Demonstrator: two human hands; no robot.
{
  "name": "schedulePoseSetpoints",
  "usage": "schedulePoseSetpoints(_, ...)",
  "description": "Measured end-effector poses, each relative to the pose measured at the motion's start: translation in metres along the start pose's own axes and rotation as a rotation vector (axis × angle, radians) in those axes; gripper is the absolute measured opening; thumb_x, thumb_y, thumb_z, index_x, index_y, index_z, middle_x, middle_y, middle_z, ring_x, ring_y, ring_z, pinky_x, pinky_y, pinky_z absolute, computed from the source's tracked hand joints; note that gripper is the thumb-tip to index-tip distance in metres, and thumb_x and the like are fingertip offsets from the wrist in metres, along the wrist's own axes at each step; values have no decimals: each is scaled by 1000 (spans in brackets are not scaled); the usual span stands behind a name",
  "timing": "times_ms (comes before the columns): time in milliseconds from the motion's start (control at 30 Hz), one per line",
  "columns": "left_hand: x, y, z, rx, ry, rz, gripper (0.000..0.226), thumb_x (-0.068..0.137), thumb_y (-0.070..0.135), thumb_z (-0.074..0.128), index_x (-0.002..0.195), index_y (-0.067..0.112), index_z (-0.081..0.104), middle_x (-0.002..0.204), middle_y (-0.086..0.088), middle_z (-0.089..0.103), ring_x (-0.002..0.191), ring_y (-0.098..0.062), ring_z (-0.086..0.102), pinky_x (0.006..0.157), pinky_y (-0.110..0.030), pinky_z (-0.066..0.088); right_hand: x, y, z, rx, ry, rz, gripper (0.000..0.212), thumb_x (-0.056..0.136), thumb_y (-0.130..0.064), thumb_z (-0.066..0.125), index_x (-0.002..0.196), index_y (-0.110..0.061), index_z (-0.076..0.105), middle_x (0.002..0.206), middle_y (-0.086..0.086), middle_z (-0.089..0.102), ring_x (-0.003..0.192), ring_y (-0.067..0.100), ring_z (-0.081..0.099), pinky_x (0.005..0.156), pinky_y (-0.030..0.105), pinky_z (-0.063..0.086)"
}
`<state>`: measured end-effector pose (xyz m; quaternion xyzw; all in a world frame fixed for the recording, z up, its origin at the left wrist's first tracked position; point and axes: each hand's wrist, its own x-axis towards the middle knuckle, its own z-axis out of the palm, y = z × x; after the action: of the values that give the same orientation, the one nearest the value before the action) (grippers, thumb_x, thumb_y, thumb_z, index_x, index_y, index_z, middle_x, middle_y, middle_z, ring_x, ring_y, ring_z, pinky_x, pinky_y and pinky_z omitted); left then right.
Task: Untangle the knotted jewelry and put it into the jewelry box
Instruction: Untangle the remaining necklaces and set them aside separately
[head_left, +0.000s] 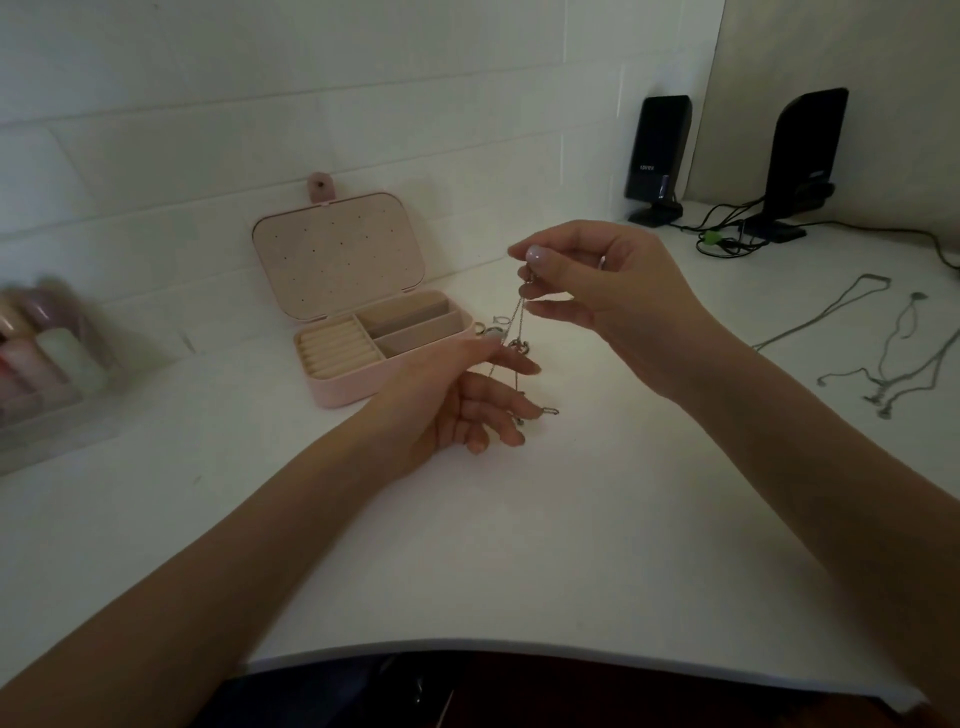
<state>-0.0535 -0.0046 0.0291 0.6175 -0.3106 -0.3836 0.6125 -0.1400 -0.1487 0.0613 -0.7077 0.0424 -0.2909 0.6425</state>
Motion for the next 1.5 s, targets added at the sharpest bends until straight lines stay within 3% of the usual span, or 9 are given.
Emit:
schedulePoseSetpoints(233, -4, 2, -2, 43, -115, -115, 27, 100, 19, 41, 79, 9, 55, 58, -10, 66, 38, -15, 59, 32, -16, 40, 2, -3, -3, 181, 43, 40, 13, 95, -7, 54, 99, -6, 66, 78, 1, 63, 73, 9, 63, 69, 21, 54)
schedulePoseSetpoints(433, 0, 6, -14, 61, 126, 75, 24, 100, 21, 42, 78, 13, 50, 45, -1, 50, 29, -9, 34, 35, -15, 16, 8, -2, -16, 312, 145, 136, 12, 95, -7, 55, 97, -12, 66, 79, 2, 61, 72, 11, 62, 65, 22, 53)
schedulePoseSetpoints(533, 3, 8, -22, 19, 283, 179, 37, 99, 19, 44, 68, 22, 64, 48, 0, 46, 32, -9, 30, 35, -16, 17, 11, 0, -20, 296, 209, 171, 13, 94, -3, 55, 96, -11, 65, 78, 4, 60, 68, 12, 62, 65, 23, 54)
schedulePoseSetpoints(667, 1, 10, -20, 18, 485, 225, 27, 96, 13, 49, 71, 18, 57, 47, 1, 51, 34, -11, 34, 38, -17, 22, 12, 5, -23, 117, 267, 159, 24, 93, 4, 46, 97, -9, 66, 79, 5, 58, 66, 11, 62, 70, 25, 58)
schedulePoseSetpoints(900, 3, 9, -26, 50, 530, 293, 29, 99, 17, 45, 70, 19, 45, 48, 5, 51, 36, -10, 36, 37, -16, 23, 15, 12, -24, -90, 262, 174, 34, 91, 3, 39, 92, -12, 69, 75, 6, 51, 62, 10, 53, 72, 27, 59)
schedulePoseSetpoints(1100, 1, 13, -18, 22, 534, 227, 35, 94, 19, 53, 60, 23, 56, 55, -2, 59, 33, -12, 40, 41, -22, 24, 17, 9, -27, 194, 380, 175, 35, 94, 6, 32, 94, -11, 63, 72, 3, 43, 64, 10, 46, 66, 24, 55)
schedulePoseSetpoints(1200, -2, 13, -13, 101, 548, 235, 21, 94, 16, 54, 76, 20, 62, 43, 3, 55, 32, -11, 42, 38, -20, 28, 21, 8, -34, 373, 491, 167, 35, 93, 7, 30, 93, -10, 60, 69, 2, 41, 60, 10, 43, 65, 25, 56)
schedulePoseSetpoints(1333, 0, 9, -22, 180, 580, 259, 27, 97, 17, 51, 70, 20, 53, 41, 7, 49, 32, -9, 39, 35, -20, 28, 25, 7, -44, 611, 599, 235, 24, 95, 1, 35, 96, -6, 59, 63, 1, 39, 50, 9, 38, 57, 24, 53)
schedulePoseSetpoints(1500, 8, 7, -42, 160, 680, 335, 39, 98, 21, 50, 62, 20, 33, 44, 10, 36, 38, -7, 30, 38, -18, 24, 27, 12, -53, 427, 594, 319, 29, 93, 2, 32, 95, -9, 59, 63, -1, 37, 49, 8, 34, 44, 19, 39)
